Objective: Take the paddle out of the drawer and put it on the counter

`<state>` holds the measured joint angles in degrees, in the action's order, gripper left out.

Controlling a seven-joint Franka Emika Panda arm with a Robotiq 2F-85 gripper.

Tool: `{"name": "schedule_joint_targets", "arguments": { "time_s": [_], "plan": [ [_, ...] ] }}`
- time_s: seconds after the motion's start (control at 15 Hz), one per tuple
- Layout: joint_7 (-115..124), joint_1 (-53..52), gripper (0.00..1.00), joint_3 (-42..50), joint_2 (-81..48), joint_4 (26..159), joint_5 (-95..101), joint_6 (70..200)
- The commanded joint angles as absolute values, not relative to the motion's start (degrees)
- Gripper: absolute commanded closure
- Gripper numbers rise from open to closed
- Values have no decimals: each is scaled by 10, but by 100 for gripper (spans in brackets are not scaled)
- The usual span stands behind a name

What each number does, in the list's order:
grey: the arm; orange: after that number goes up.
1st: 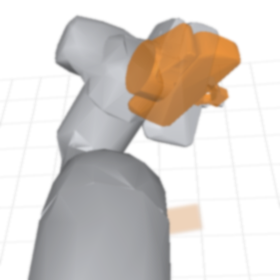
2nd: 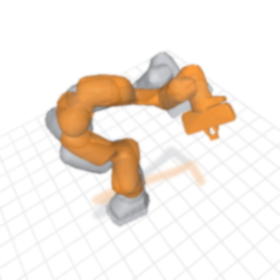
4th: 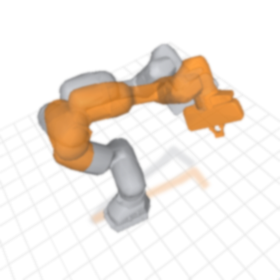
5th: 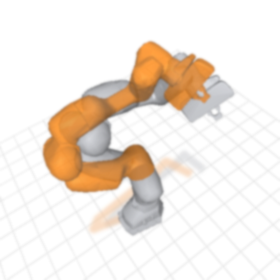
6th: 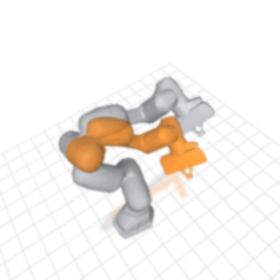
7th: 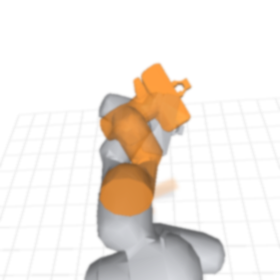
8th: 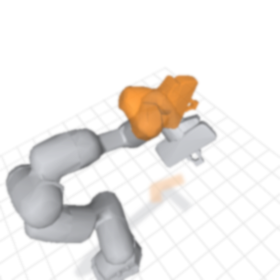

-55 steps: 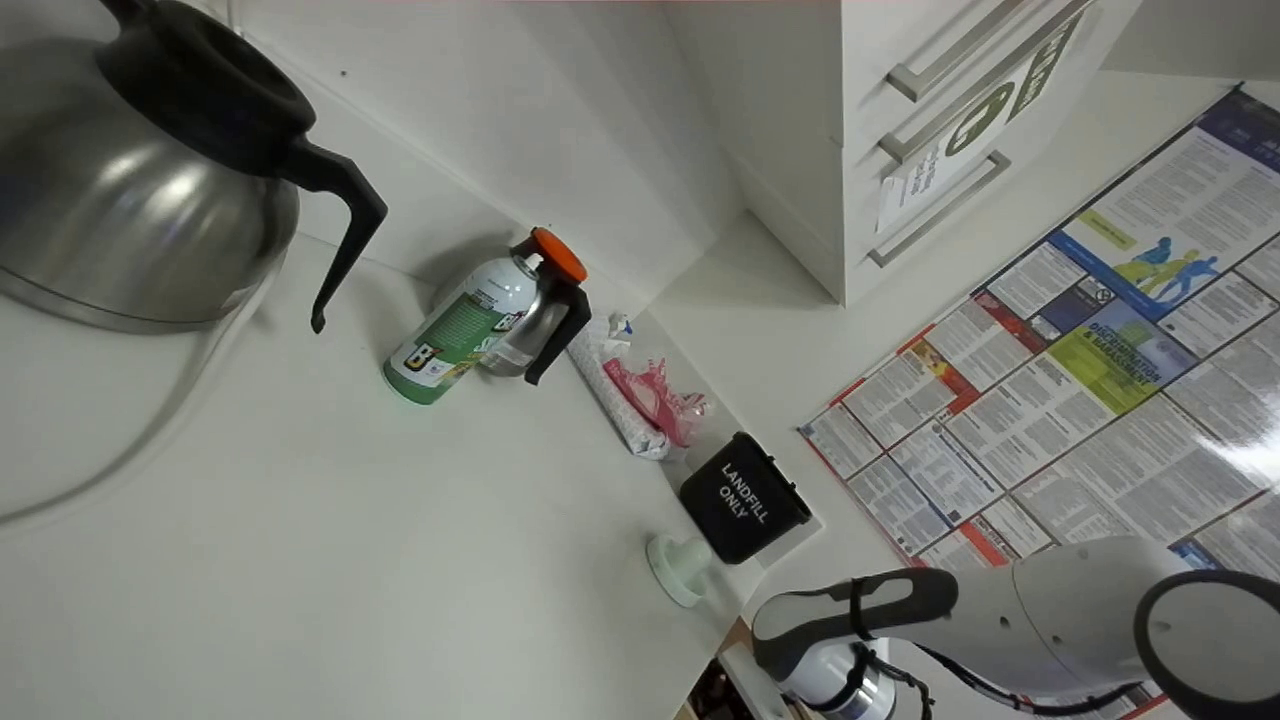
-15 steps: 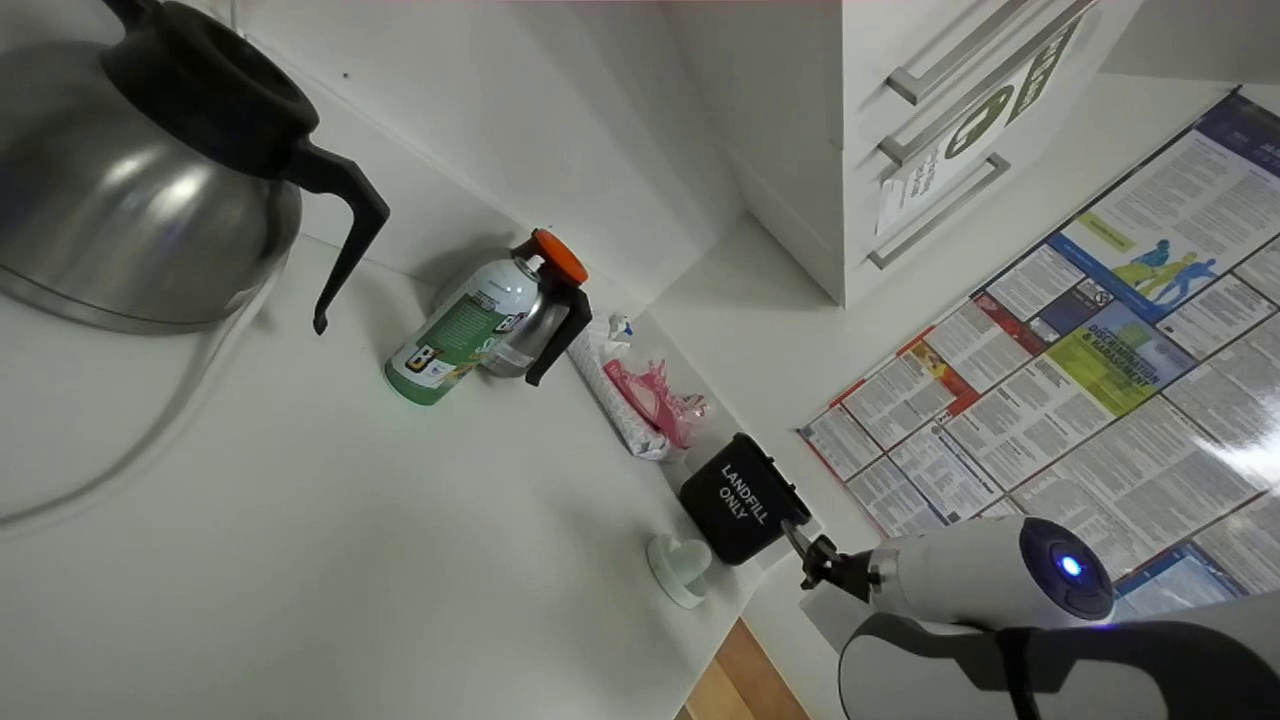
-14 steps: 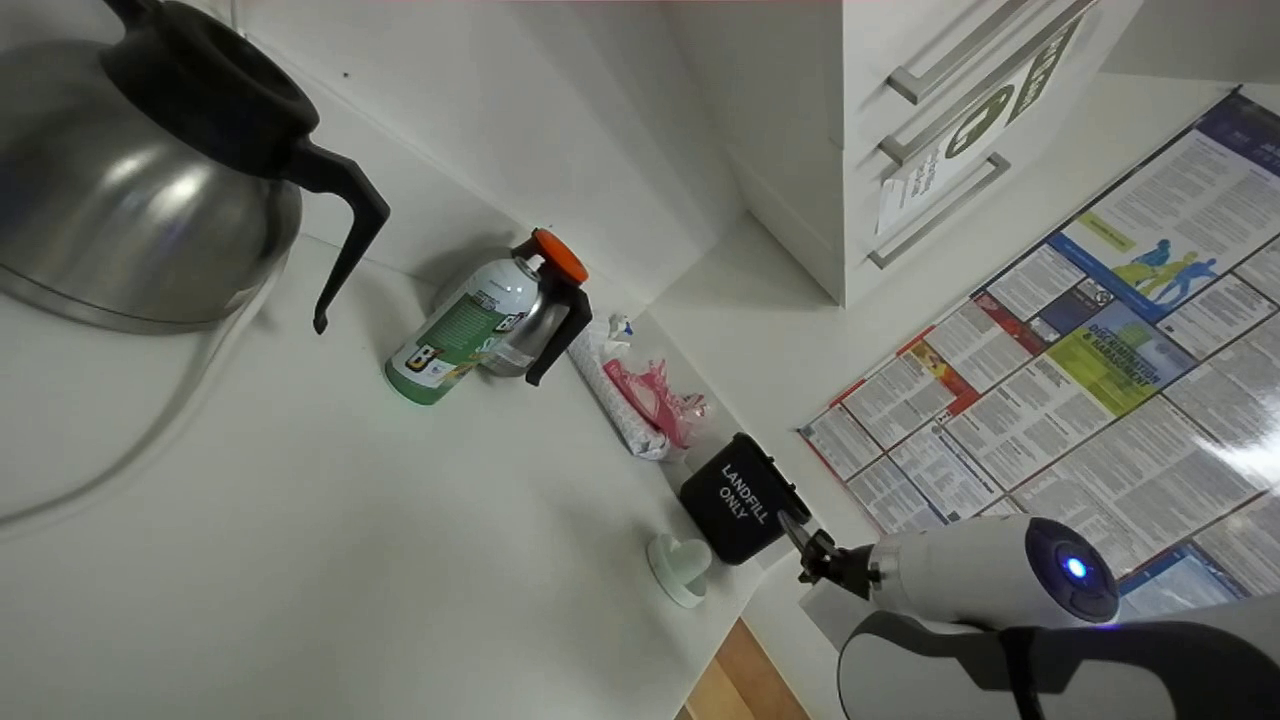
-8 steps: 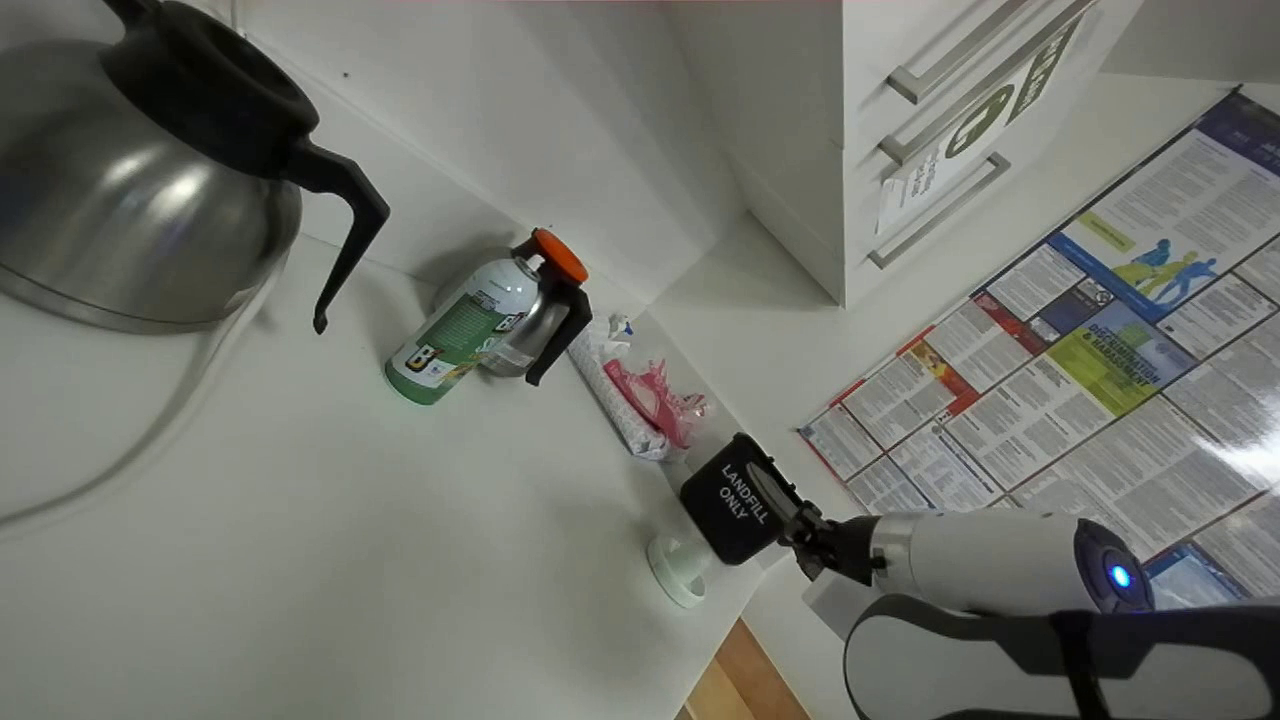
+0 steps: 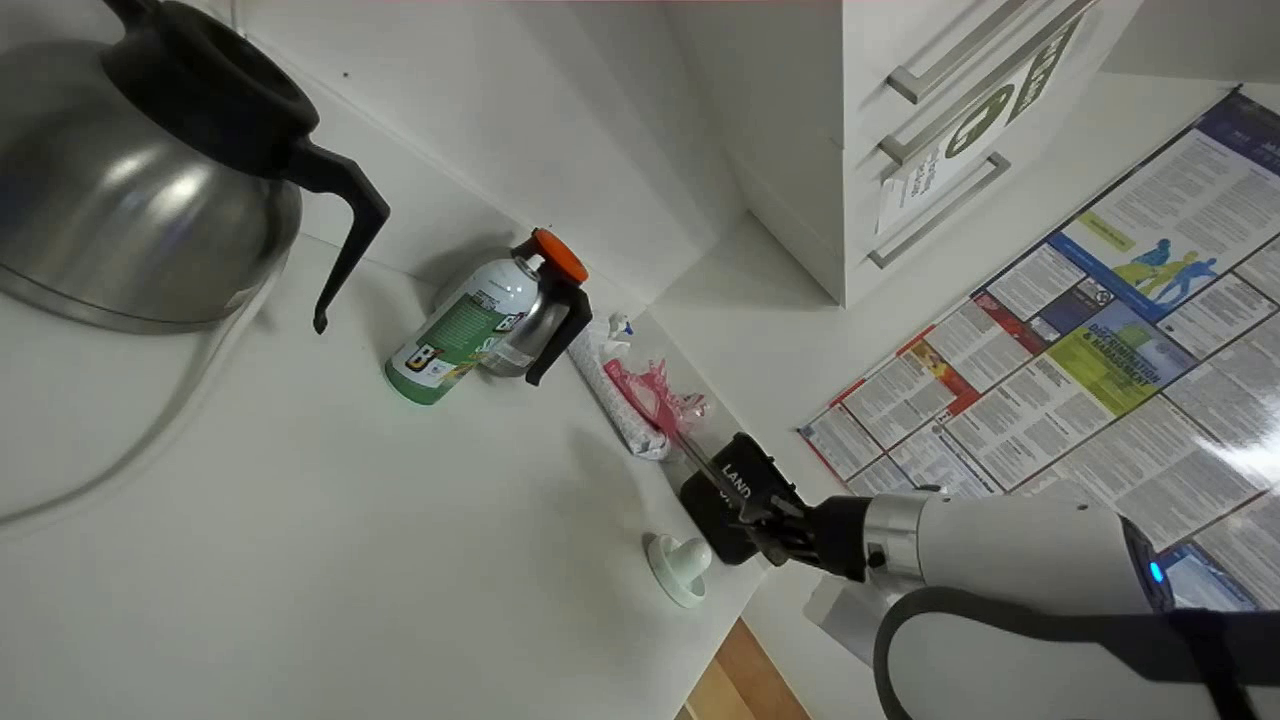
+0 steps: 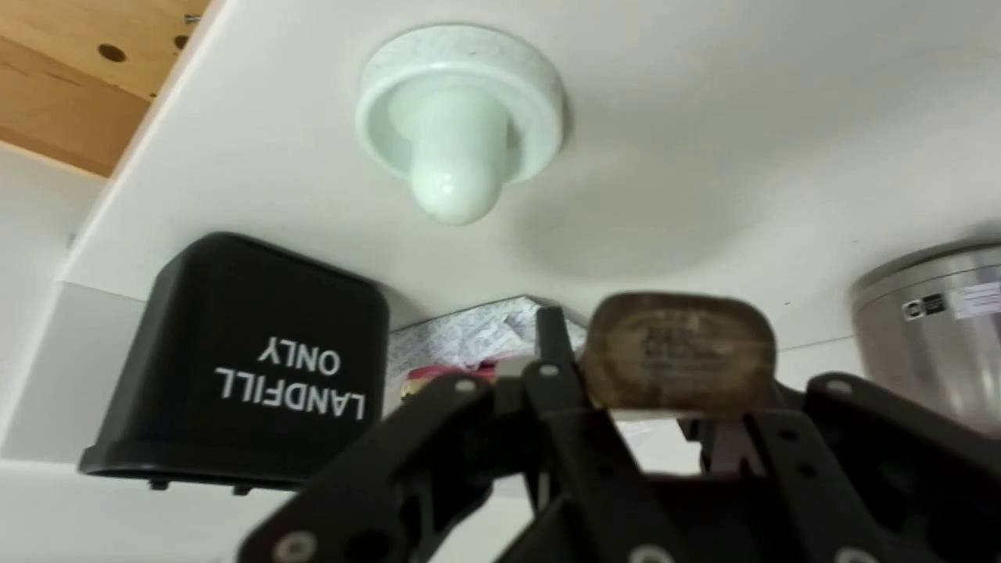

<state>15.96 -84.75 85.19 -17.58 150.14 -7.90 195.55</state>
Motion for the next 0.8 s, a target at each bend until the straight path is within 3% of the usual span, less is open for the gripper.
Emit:
{"name": "schedule_joint_targets", "arguments": {
  "time_s": [0.0, 0.73],
  "plan": [
    [119, -843, 92, 840, -77, 1515, -10, 1971],
    [137, -826, 92, 804, 16, 1560, 115, 1939]
  ]
}}
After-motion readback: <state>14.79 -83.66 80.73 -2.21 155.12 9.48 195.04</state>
